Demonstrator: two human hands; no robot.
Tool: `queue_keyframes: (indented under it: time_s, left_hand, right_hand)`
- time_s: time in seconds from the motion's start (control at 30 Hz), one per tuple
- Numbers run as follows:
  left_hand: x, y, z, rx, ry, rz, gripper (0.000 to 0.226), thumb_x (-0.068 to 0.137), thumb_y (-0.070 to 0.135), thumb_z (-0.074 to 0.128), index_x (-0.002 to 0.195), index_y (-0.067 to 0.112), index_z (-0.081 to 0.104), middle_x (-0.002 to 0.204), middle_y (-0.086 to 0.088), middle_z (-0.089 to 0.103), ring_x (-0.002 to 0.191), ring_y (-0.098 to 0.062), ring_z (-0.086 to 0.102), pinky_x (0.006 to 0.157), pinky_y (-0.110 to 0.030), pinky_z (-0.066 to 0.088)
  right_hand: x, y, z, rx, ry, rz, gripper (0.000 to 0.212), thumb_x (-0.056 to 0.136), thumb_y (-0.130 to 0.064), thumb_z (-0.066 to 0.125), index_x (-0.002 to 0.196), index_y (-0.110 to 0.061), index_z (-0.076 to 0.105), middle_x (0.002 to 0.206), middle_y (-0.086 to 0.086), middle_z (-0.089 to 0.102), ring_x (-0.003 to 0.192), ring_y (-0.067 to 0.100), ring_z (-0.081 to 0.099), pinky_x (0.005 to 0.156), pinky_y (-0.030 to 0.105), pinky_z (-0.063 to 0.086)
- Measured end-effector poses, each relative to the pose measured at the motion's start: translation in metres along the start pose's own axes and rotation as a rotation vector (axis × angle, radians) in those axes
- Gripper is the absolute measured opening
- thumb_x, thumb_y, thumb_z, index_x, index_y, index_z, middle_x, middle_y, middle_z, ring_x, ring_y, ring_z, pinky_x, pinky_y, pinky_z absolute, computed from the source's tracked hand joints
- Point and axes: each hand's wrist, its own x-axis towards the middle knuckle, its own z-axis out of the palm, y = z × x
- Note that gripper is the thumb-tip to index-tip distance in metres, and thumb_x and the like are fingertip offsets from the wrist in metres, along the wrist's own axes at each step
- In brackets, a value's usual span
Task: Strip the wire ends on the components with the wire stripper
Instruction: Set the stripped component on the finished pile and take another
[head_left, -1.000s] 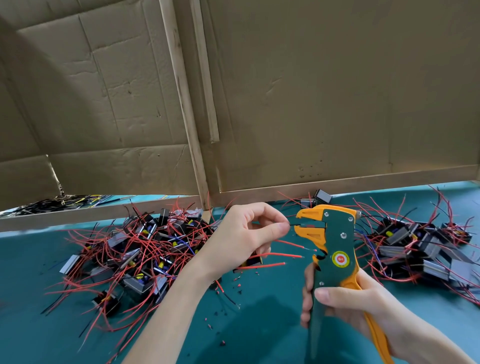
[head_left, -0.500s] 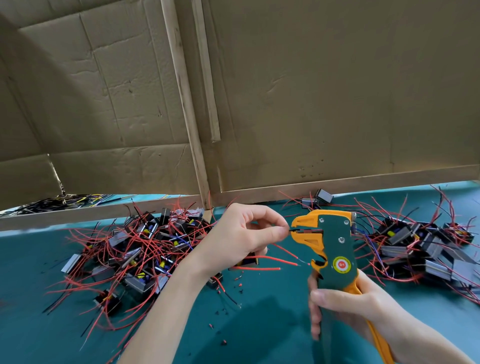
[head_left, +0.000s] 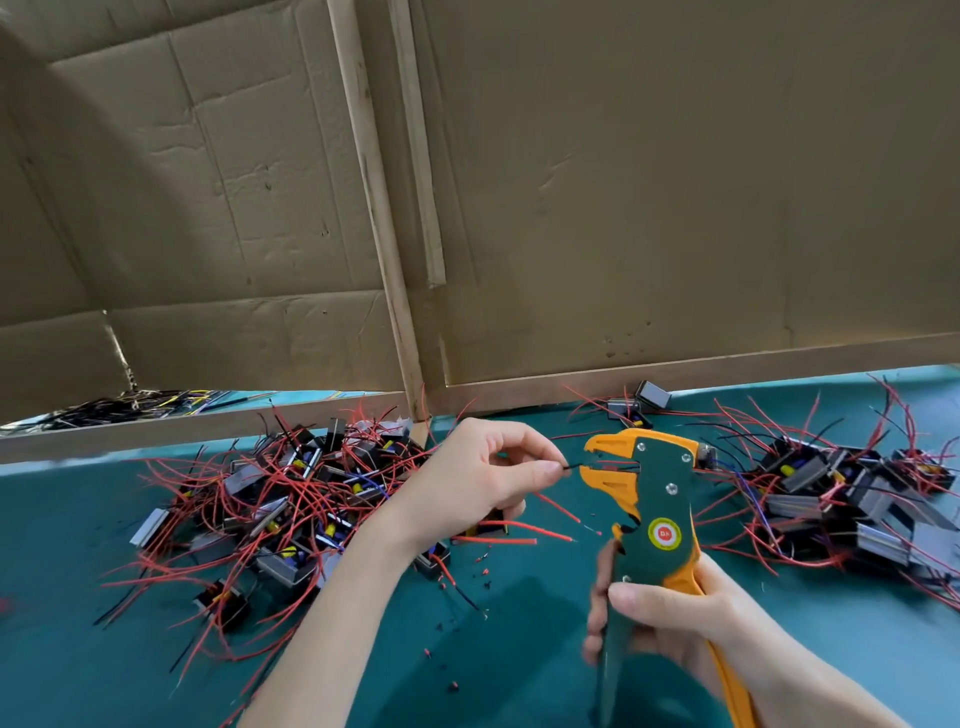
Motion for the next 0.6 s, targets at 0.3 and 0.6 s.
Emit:
queue_keyframes:
  time_s: [0.3,0.6]
  left_hand:
    - [0.000,0.000,-0.013,0.050,0.093,0.005,0.011,0.091,0.017,0.065,0.082,0.022,0.068,0.063,0.004,0.061,0.059,-0.011,0.059,0.063,-0.018,0.046]
    - [0.023,0.039,0.029,-0.027,0.254,0.226,0.012,0.091,0.015,0.065,0.084,0.019,0.074,0.071,0.011,0.068,0.064,-0.002,0.052,0.062,-0.012,0.041]
  right_hand:
    - [0.003,-0.003,-0.011,0.081,-0.004,0.006,0.049,0.042,-0.018,0.097,0.081,-0.002,0.071,0.075,0.030,0.061,0.068,0.043,0.063,0.068,0.051,0.056]
    - [0.008,-0.001,-0.017,0.187,0.234,0.144,0.023,0.051,-0.003,0.078,0.073,0.000,0.070,0.073,0.027,0.062,0.064,0.040,0.066,0.060,0.048,0.057]
